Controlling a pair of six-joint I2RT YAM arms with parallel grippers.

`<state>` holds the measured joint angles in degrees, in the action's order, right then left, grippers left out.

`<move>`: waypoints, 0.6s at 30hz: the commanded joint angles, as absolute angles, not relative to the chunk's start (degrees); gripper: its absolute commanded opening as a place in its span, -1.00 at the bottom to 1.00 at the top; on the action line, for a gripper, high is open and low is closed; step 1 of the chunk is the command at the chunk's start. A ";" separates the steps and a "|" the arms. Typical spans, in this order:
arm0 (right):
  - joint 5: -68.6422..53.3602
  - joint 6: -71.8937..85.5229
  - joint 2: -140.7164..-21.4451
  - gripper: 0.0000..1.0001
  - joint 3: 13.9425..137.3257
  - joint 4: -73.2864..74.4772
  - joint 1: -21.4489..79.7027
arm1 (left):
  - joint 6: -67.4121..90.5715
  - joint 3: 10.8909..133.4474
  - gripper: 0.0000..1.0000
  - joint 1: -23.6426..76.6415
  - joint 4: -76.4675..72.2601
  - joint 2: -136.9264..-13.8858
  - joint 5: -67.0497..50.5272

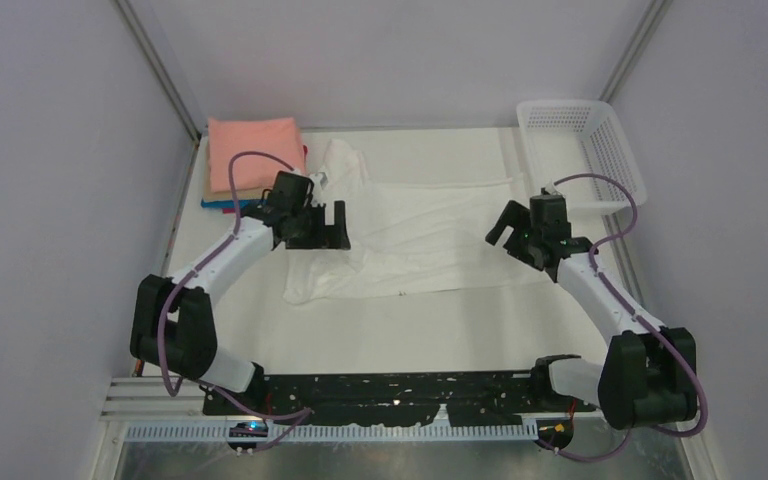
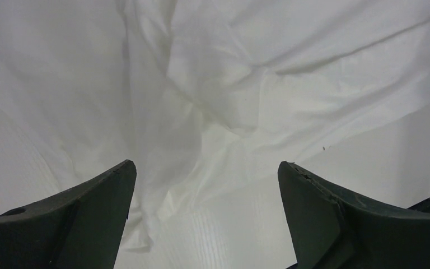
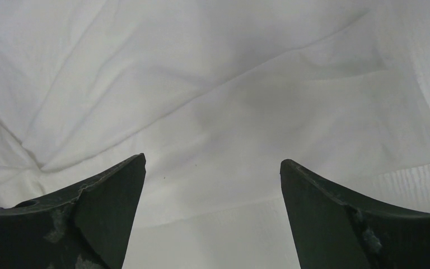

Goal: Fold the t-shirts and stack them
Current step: Fold the flattened tshirt in 1/3 of the way

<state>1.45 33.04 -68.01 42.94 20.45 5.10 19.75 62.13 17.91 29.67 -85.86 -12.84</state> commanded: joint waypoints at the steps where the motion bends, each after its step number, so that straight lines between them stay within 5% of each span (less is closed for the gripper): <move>1: -3.61 30.09 -71.92 0.90 41.68 16.33 6.99 | 19.40 60.94 0.99 22.39 31.95 -83.49 -5.93; 9: -2.87 28.24 -77.70 0.90 42.38 16.77 7.45 | 18.35 62.08 0.89 24.40 35.56 -89.28 -2.29; 18: -2.91 27.89 -80.41 0.90 43.13 16.67 7.52 | 17.51 66.69 0.05 24.61 37.74 -95.01 5.24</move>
<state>-3.11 28.91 -79.90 42.06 18.20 7.20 18.59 62.98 24.53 36.69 -93.67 0.45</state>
